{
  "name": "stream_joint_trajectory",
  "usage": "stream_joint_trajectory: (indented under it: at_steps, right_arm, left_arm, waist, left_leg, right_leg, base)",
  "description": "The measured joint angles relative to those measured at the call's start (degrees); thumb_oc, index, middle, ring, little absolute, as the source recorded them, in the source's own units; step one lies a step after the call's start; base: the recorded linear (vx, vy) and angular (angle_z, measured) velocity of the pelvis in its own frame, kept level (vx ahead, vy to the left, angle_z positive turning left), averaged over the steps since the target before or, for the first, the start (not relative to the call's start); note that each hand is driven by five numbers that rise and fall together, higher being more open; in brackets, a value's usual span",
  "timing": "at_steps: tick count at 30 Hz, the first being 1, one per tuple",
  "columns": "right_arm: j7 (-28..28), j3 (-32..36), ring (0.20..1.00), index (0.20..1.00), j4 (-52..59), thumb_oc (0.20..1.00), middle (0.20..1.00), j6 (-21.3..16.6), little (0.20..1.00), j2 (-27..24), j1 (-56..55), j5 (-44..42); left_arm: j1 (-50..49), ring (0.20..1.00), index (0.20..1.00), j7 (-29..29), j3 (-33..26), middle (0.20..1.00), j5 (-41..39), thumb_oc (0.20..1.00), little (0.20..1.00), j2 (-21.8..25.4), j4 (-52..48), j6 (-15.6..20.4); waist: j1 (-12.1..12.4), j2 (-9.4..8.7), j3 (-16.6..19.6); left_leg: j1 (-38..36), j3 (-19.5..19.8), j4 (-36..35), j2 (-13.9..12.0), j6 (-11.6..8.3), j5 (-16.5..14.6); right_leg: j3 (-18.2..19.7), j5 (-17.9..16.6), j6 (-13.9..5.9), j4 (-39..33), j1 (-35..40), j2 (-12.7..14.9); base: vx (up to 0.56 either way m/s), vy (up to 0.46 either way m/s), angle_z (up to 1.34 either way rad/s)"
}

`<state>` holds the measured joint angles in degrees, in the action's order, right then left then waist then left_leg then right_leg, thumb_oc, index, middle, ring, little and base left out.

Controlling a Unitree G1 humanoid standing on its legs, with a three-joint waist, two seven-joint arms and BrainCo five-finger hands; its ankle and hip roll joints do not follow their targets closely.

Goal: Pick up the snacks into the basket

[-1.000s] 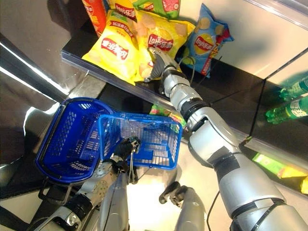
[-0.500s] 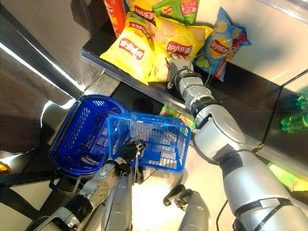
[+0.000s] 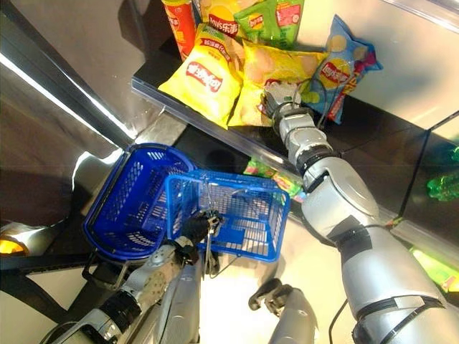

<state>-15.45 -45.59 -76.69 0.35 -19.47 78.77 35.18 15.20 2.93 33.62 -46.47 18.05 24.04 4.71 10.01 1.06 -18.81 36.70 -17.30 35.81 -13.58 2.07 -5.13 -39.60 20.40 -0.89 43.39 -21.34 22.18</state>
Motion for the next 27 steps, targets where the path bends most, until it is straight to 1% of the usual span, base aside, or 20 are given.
stream_joint_trajectory:
  at_steps: [4, 11, 16, 19, 20, 21, 22, 23, 24, 27]
  right_arm:
    - [-0.63, 0.20, 0.200, 0.200, 0.39, 0.200, 0.200, -0.01, 0.200, -0.19, -0.75, 0.00]
    - [-1.61, 2.27, 0.200, 0.200, 2.05, 0.200, 0.200, -0.06, 0.200, -1.12, -2.92, -0.27]
    - [-1.56, 4.35, 0.200, 0.200, 3.98, 0.200, 0.200, -0.18, 0.200, -1.78, -5.06, -1.79]
    - [-1.49, 4.56, 0.200, 0.200, 4.98, 0.200, 0.200, -0.47, 0.200, -2.24, -5.98, -2.90]
    - [-1.44, 5.06, 0.200, 0.200, 6.55, 0.200, 0.200, -0.49, 0.200, -2.86, -6.66, -3.29]
    - [-1.49, 6.48, 0.200, 0.200, 10.64, 0.200, 0.200, -0.59, 0.200, -4.28, -8.10, -3.91]
    - [-1.64, 6.71, 0.200, 0.200, 11.75, 0.200, 0.200, -0.66, 0.200, -4.71, -8.49, -4.18]
    - [-1.66, 7.02, 0.200, 0.200, 13.93, 0.200, 0.200, -0.63, 0.200, -5.72, -9.31, -4.45]
    - [-2.15, 8.29, 0.200, 0.200, 19.26, 0.200, 0.200, -0.81, 0.200, -7.35, -11.00, -4.46]
    - [-3.30, 9.36, 0.200, 0.200, 25.33, 0.200, 0.200, -1.27, 0.200, -10.44, -12.63, -4.40]
  left_arm:
    - [0.00, 0.200, 0.200, -0.30, 0.10, 0.200, -0.01, 0.200, 0.200, -0.03, 0.00, 0.01]
    - [0.20, 0.200, 0.200, -0.80, 0.14, 0.200, -0.06, 0.200, 0.200, -0.05, 0.00, 0.01]
    - [0.18, 0.200, 0.200, -0.89, 0.10, 0.200, -0.48, 0.200, 0.200, 0.01, 0.01, 0.01]
    - [0.14, 0.200, 0.200, -0.89, 0.02, 0.200, -0.48, 0.200, 0.200, 0.01, 0.01, 0.02]
    - [0.13, 0.200, 0.200, -0.89, -0.01, 0.200, -0.48, 0.200, 0.200, -0.04, 0.01, 0.04]
    - [0.13, 0.200, 0.200, -0.90, -0.08, 0.200, -0.48, 0.200, 0.200, -0.06, 0.01, 0.05]
    - [0.12, 0.200, 0.200, -0.90, -0.13, 0.200, -0.49, 0.200, 0.200, -0.03, 0.02, 0.05]
    - [0.17, 0.200, 0.200, -0.92, -0.18, 0.200, -0.49, 0.200, 0.200, -0.08, 0.01, 0.07]
    - [-0.14, 0.200, 0.200, -0.94, -0.44, 0.200, -0.49, 0.200, 0.200, -0.10, 0.02, 0.13]
    - [-0.14, 0.200, 0.200, -1.28, -0.65, 0.200, -0.49, 0.200, 0.200, -0.10, 0.03, 0.12]
  waist:
    - [-1.03, -0.01, 0.01]
    - [-1.73, -0.08, 0.04]
    - [-4.08, -0.11, 0.06]
    - [-4.70, -0.15, 0.08]
    - [-4.66, -0.15, 0.08]
    - [-4.79, -0.15, 0.08]
    - [-4.61, -0.15, 0.08]
    - [-5.60, -0.19, 0.09]
    - [-5.88, -0.19, 0.09]
    - [-6.55, -0.21, 0.10]
  left_leg:
    - [0.03, -0.13, 0.45, -0.08, 0.14, -0.11]
    - [0.00, -1.39, 1.68, -1.17, 0.21, -0.66]
    - [-0.29, -1.54, 2.24, -1.39, 0.28, -1.04]
    - [-0.38, -1.65, 2.46, -1.69, 0.07, -1.20]
    - [-0.37, -1.78, 2.66, -1.90, 0.04, -1.31]
    - [-0.36, -2.25, 2.87, -2.31, 0.06, -1.52]
    - [-0.38, -2.37, 2.88, -2.44, 0.06, -1.57]
    - [-0.43, -2.53, 2.99, -2.57, 0.03, -1.63]
    - [-0.41, -2.60, 2.97, -2.58, 0.04, -1.65]
    - [-0.75, -2.92, 3.05, -2.92, -0.16, -1.83]
  right_leg:
    - [0.08, 0.00, 0.00, 0.32, -0.04, 0.23]
    - [0.65, -0.06, 0.08, 1.12, -0.98, 0.58]
    - [1.36, -0.21, 0.04, 1.29, -1.08, 0.59]
    - [1.78, -0.52, 0.17, 1.28, -1.52, 0.58]
    - [1.88, -0.60, 0.24, 1.30, -1.71, 0.56]
    - [2.03, -0.78, 0.34, 1.35, -2.03, 0.54]
    - [2.04, -0.87, 0.34, 1.35, -2.11, 0.54]
    - [2.09, -0.95, 0.38, 1.34, -2.22, 0.54]
    - [2.20, -0.99, 0.39, 1.35, -2.31, 0.54]
    - [2.42, -1.18, 0.57, 1.36, -2.53, 0.54]
  base:
    - [0.00, 0.000, 0.00]
    - [0.00, 0.026, -0.11]
    - [-0.01, 0.026, -0.06]
    - [-0.01, 0.023, -0.15]
    - [-0.01, 0.034, -0.27]
    - [0.00, 0.017, -0.22]
    - [0.01, 0.015, -0.19]
    - [0.01, 0.014, -0.10]
    - [0.01, 0.013, -0.07]
    - [0.01, 0.004, -0.13]
